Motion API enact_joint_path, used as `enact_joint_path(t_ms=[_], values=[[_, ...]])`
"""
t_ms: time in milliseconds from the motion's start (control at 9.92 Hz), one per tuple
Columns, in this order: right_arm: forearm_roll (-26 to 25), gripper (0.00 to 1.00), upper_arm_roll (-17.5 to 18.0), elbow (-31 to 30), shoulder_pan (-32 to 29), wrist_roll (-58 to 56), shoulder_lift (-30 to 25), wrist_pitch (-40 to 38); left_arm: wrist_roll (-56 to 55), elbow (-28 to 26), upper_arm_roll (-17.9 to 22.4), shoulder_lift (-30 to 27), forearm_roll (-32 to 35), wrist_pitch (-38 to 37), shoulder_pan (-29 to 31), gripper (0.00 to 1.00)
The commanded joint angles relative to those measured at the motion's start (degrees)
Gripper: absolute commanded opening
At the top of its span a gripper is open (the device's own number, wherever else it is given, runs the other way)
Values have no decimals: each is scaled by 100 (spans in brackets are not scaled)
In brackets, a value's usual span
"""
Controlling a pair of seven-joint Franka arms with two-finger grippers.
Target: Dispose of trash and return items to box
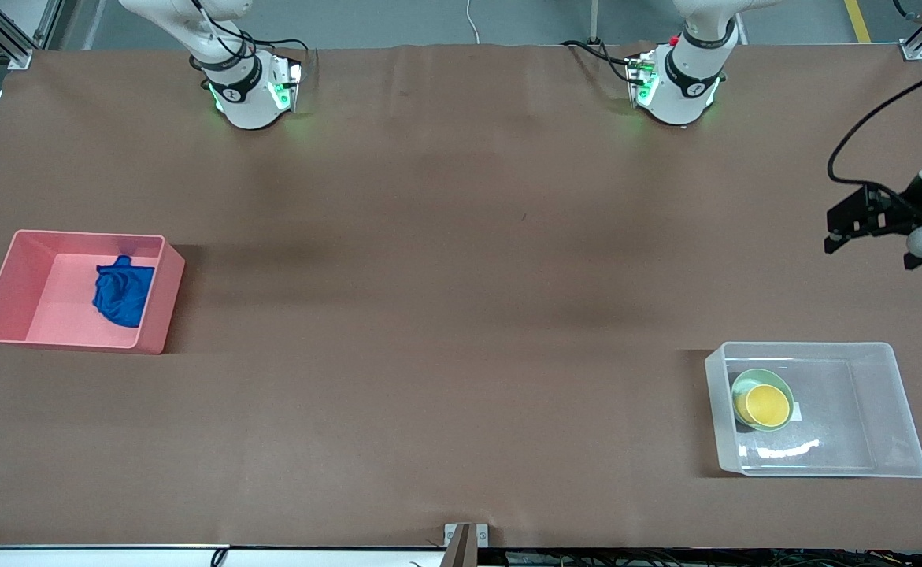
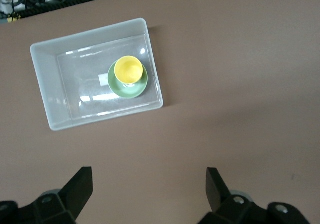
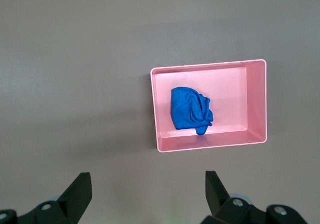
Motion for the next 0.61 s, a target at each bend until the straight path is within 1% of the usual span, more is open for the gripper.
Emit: enact_joint_path(t_ms=[0, 101, 303, 504], values=[[60, 100, -7, -86, 1, 13, -100, 1, -233, -121, 649, -236, -43, -517, -583, 100], [60, 100, -7, -95, 1, 13, -100, 1, -251, -191, 930, -350, -157, -589, -750, 100], [60, 100, -7, -86, 1, 13, -100, 1, -278, -497, 1142, -570, -193, -581, -936, 100], [60, 100, 2, -95, 1, 13, -100, 1, -574, -639, 1135, -650, -184, -555, -954, 100]])
